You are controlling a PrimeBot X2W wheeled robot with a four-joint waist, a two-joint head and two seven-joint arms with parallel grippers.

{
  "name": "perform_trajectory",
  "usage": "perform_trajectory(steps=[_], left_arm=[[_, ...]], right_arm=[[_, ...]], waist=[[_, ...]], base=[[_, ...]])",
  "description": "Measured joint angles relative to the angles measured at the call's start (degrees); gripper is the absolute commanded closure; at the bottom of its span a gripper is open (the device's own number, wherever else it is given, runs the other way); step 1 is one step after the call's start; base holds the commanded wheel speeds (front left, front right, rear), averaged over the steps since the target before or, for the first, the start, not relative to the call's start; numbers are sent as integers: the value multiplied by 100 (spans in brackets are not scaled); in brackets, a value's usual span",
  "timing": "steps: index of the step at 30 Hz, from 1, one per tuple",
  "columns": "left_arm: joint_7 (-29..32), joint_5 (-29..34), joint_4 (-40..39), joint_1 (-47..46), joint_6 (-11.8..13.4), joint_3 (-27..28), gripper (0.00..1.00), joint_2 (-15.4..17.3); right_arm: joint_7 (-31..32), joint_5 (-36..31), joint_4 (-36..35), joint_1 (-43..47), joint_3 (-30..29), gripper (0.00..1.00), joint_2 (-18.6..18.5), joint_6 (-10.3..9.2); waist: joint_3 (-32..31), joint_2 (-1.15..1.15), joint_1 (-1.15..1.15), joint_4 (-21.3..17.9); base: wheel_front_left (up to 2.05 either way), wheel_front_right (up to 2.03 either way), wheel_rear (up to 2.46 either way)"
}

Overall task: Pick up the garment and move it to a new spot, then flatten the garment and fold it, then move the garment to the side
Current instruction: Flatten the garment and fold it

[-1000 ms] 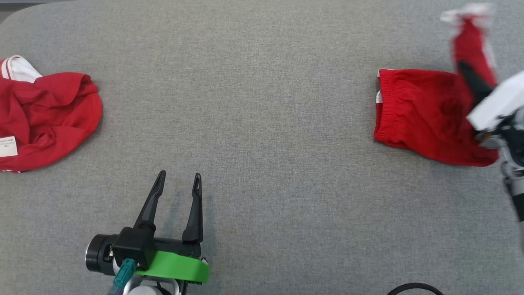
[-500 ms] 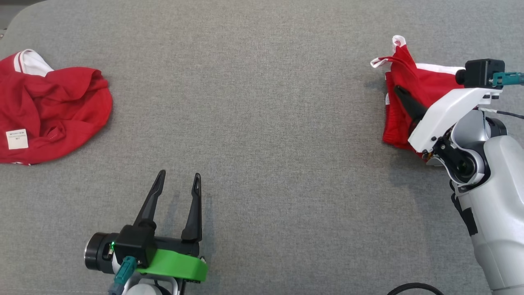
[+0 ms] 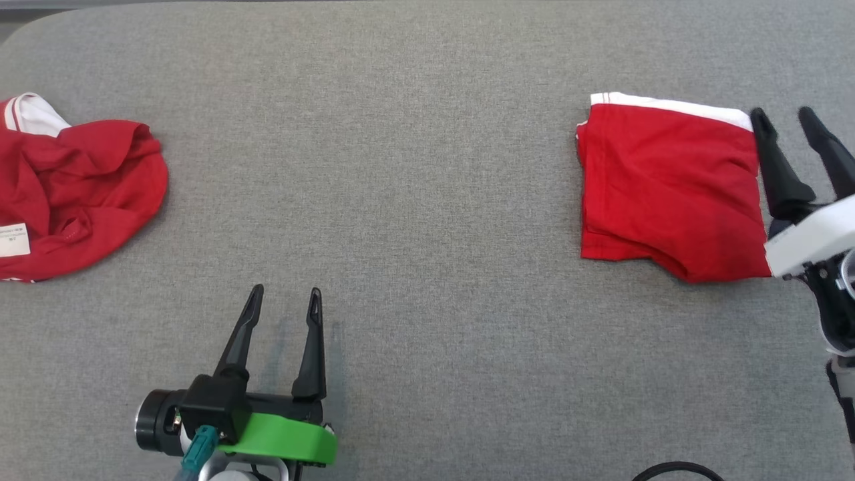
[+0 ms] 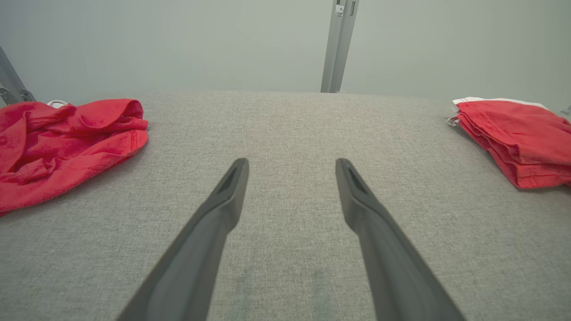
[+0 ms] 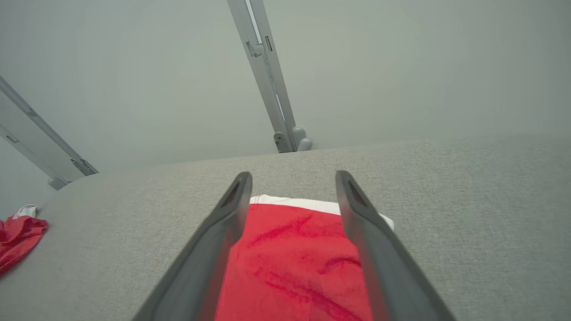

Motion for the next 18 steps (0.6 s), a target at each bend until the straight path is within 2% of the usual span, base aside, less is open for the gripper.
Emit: perform_trajectory(steps=[1, 5, 11, 15, 18], left_arm=[[0, -8, 0, -1, 1, -30, 0, 0], [0, -46, -1, -12, 20, -141, 0, -2], [-1, -70, 56, -16, 25, -199, 0, -3], [0, -69, 74, -16, 26, -196, 0, -2], [-1, -90, 76, -12, 62, -200, 0, -2]], right_arm=[[-226, -335, 88, 111, -58, 100, -79, 0], [-966, -1069, 849, 376, -141, 100, 9, 0], [-2023, -1727, 2118, 167, 432, 100, 264, 1], [-2357, -1913, 2798, -95, 844, 100, 356, 2], [-2421, -1896, 3163, -148, 1382, 100, 474, 1]], waist=[[22, 0, 0, -5], [80, 0, 0, 15], [67, 0, 0, 81], [14, 0, 0, 134], [-38, 0, 0, 178]], base=[[0, 0, 0], [0, 0, 0], [0, 0, 0], [0, 0, 0], [0, 0, 0]])
